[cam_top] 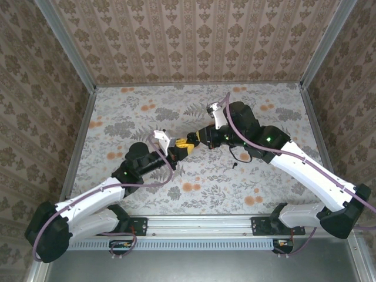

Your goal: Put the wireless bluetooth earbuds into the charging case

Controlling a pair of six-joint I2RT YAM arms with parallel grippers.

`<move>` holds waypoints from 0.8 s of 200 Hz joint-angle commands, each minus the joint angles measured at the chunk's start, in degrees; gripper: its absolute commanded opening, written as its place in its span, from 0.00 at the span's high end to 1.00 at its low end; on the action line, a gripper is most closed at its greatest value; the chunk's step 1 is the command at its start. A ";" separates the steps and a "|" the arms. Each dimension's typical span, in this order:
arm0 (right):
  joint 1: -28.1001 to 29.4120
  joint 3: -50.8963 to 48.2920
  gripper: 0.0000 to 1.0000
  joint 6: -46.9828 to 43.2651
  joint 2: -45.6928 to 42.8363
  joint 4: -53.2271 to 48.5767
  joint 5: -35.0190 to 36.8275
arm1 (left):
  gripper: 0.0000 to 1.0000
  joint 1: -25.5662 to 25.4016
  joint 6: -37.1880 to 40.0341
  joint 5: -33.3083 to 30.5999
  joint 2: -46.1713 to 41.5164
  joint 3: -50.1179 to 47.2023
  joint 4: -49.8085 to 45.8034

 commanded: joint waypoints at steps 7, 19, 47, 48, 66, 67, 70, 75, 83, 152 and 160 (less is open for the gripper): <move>0.21 -1.44 0.87 -0.87 -0.77 1.02 -1.08 | 1.00 0.54 -1.61 1.19 -1.38 -0.59 3.72; 0.30 -1.67 0.87 -0.78 -0.48 1.24 -1.38 | 1.00 0.63 -1.78 1.30 -1.34 -0.52 4.06; 0.33 -1.93 0.87 -0.85 -0.03 1.18 -1.66 | 1.00 0.80 -2.00 1.53 -1.36 -0.28 4.38; 0.31 -1.93 0.87 -0.82 -0.03 1.19 -1.70 | 1.00 0.85 -1.99 1.54 -1.35 -0.27 4.42; 0.46 -1.87 0.87 -0.87 0.23 1.28 -2.25 | 1.00 0.88 -2.12 1.63 -1.43 -0.17 4.38; 0.50 -1.86 0.87 -0.87 0.23 1.24 -2.27 | 1.00 0.89 -2.09 1.63 -1.38 -0.13 4.38; 0.54 -1.85 0.87 -0.85 0.28 1.13 -2.28 | 1.00 0.89 -2.10 1.68 -1.42 -0.17 4.38; 0.54 -1.81 0.87 -0.87 0.32 1.11 -2.34 | 1.00 0.89 -2.15 1.61 -1.42 -0.11 4.44; 0.63 -1.76 0.87 -0.91 0.49 1.03 -2.53 | 1.00 0.91 -2.12 1.63 -1.43 -0.10 4.51; 0.62 -1.41 0.88 -1.02 1.76 -0.27 -5.90 | 1.00 1.08 -2.28 1.85 -1.07 0.00 4.81; 0.63 -1.32 0.88 -1.18 2.07 -0.68 -6.27 | 1.00 1.15 -2.33 1.96 -0.99 0.09 4.86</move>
